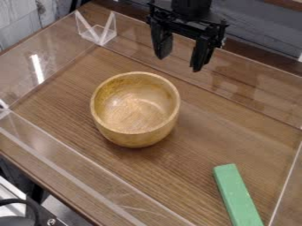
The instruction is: Put the green block in the brown bowl
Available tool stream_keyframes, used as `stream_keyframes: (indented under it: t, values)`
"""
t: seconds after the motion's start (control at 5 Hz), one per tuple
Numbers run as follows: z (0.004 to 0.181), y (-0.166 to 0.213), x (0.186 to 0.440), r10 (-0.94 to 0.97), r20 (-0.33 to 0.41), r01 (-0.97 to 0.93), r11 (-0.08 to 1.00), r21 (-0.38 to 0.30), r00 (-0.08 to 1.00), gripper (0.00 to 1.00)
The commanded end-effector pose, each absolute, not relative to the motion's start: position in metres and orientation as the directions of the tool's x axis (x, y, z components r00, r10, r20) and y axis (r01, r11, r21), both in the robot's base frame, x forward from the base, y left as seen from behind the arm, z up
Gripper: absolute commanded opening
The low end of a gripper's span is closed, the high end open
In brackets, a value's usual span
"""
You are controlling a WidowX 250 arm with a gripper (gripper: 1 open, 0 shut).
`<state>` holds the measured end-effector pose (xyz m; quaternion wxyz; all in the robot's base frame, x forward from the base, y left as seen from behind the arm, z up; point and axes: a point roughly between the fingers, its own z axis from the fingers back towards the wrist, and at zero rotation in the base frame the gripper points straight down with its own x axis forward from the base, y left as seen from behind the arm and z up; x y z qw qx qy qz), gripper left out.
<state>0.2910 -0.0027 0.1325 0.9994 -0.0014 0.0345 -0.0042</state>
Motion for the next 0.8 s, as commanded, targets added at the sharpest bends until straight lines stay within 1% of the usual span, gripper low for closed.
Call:
stream_keyframes:
  t: [0.0,0.2,0.4,0.6]
  values:
    - [0.125,-0.022,0.277,0.089,-0.077,-0.091,0.996,-0.022,0.993,1.00]
    - [0.111,-0.052,0.256,0.202,-0.090,-0.207,0.977,-0.049,0.975,1.00]
    - [0.102,-0.092,0.234,0.334,-0.077,-0.340,0.938,-0.073,0.939,1.00]
    - [0.086,-0.112,0.226,0.428,-0.064,-0.432,0.897,-0.092,0.902,1.00]
